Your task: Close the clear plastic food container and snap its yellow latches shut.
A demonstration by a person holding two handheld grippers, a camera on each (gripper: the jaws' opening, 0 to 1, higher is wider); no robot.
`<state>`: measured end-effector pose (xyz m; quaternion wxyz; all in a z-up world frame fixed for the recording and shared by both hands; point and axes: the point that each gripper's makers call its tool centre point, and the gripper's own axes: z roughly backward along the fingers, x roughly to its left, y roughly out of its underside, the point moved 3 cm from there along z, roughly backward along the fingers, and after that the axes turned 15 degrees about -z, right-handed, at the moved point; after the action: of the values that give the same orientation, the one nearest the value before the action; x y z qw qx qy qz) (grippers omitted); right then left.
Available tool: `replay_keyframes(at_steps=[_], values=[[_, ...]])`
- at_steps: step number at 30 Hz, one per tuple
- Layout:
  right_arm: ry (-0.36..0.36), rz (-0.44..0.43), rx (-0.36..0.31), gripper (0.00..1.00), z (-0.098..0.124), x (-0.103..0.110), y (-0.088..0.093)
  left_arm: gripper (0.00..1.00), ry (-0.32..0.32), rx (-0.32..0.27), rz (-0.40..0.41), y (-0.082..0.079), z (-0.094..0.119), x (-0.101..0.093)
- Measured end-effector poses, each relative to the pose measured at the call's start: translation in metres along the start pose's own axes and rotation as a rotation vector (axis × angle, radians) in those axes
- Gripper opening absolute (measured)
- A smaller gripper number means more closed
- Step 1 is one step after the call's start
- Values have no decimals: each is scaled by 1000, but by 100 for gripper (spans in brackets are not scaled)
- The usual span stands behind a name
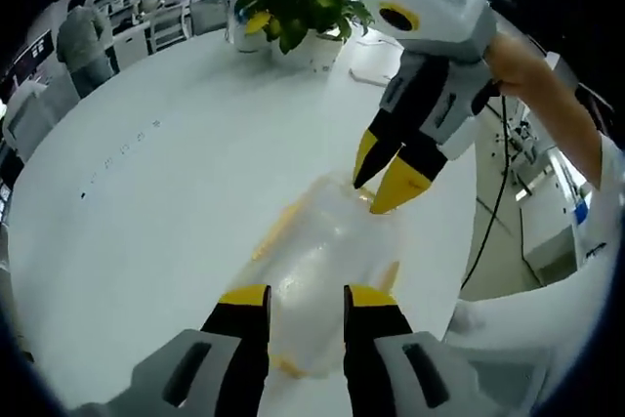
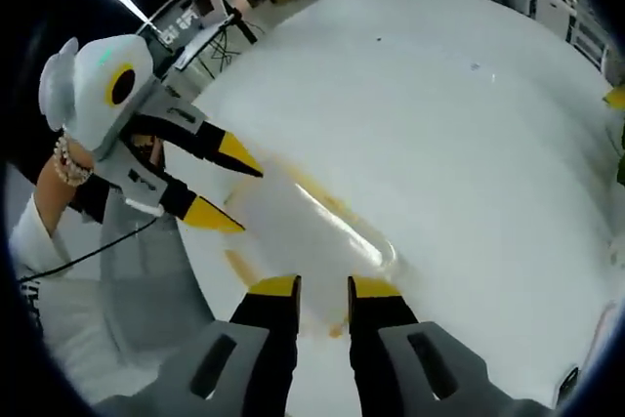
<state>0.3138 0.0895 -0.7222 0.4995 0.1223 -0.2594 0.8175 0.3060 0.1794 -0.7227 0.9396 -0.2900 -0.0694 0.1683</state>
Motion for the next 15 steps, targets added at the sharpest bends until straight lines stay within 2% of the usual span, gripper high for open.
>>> replay_keyframes(at_steps=[4, 7, 9, 12, 13, 15], values=[[-10, 30, 18, 14, -8, 9, -4, 19, 9, -2, -66, -1, -7, -7], [-8, 47, 18, 13, -13, 13, -10, 18, 46, -3, -76, -1, -10, -12], [-8, 72, 9, 11, -17, 15, -15, 18, 46, -13, -93, -2, -12, -12], [-42, 64, 4, 7, -23, 22, -19, 18, 50, -30, -118, -6, -15, -12], [-74, 66, 10, 7, -26, 27, -19, 17, 58, -37, -149, -7, -17, -14], [-73, 89, 8, 6, -30, 30, -22, 17, 63, -39, -195, -7, -20, -16]])
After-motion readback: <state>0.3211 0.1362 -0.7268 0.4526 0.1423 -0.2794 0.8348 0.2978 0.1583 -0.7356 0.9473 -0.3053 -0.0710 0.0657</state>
